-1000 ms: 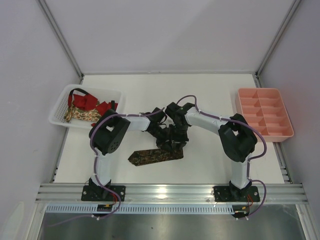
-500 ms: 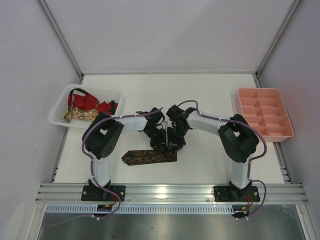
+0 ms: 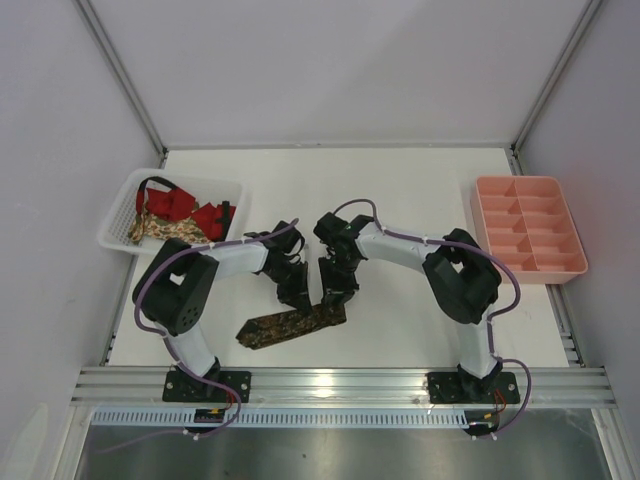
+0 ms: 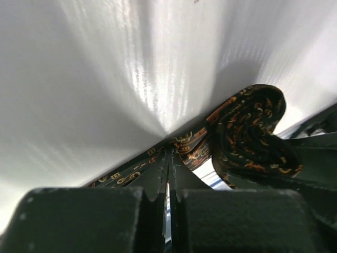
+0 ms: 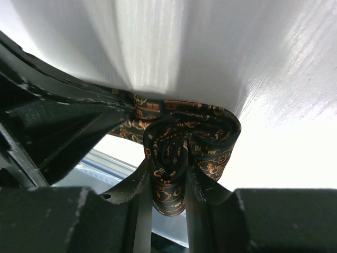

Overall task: Roll the ties
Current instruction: Roll the tie

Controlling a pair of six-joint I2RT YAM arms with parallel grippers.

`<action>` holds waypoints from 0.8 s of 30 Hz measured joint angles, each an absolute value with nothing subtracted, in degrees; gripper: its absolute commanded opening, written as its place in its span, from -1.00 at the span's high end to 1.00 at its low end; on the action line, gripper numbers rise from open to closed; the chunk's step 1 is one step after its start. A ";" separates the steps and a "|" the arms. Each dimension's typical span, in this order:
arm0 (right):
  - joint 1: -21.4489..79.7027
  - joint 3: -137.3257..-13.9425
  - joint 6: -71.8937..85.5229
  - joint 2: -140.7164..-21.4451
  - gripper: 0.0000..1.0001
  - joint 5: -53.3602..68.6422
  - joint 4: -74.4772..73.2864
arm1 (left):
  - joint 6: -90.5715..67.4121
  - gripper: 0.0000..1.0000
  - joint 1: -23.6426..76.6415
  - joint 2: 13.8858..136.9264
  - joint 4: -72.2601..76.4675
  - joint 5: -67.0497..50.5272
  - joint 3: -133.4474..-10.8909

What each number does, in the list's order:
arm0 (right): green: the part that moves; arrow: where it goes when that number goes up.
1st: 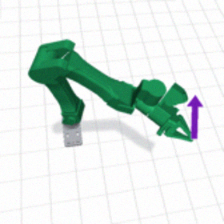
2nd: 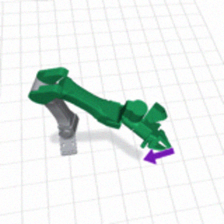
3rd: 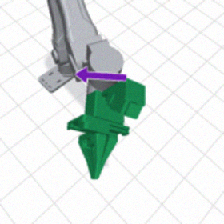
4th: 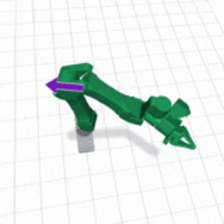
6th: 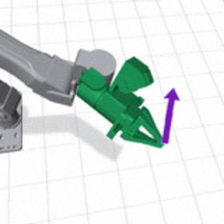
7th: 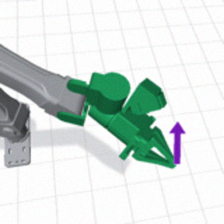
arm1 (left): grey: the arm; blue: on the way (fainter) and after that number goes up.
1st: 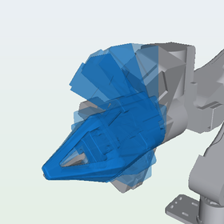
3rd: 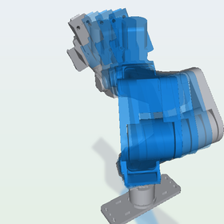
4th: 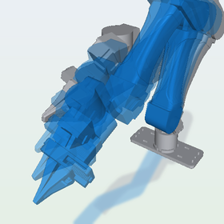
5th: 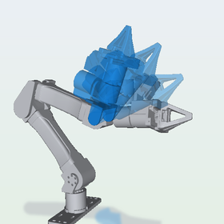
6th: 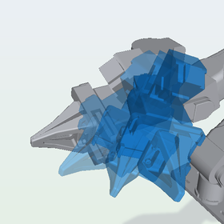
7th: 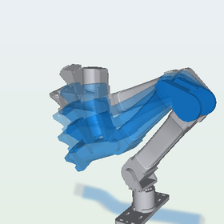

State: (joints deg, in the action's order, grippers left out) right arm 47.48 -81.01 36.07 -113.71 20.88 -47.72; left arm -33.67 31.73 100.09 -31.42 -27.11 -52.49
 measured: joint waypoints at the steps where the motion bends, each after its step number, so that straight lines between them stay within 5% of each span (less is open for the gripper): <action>1: 47.88 -81.71 35.90 -114.02 0.46 20.34 -48.34 | -34.11 0.99 31.73 100.07 -30.76 -27.75 -52.05; 11: 53.56 -86.70 33.74 -115.02 -0.01 9.80 -52.84 | -36.10 0.99 31.73 100.09 -28.08 -30.50 -50.46; 24: 55.46 -90.35 30.20 -115.81 -0.10 1.89 -56.77 | -35.86 0.99 31.46 99.42 -30.09 -28.56 -50.96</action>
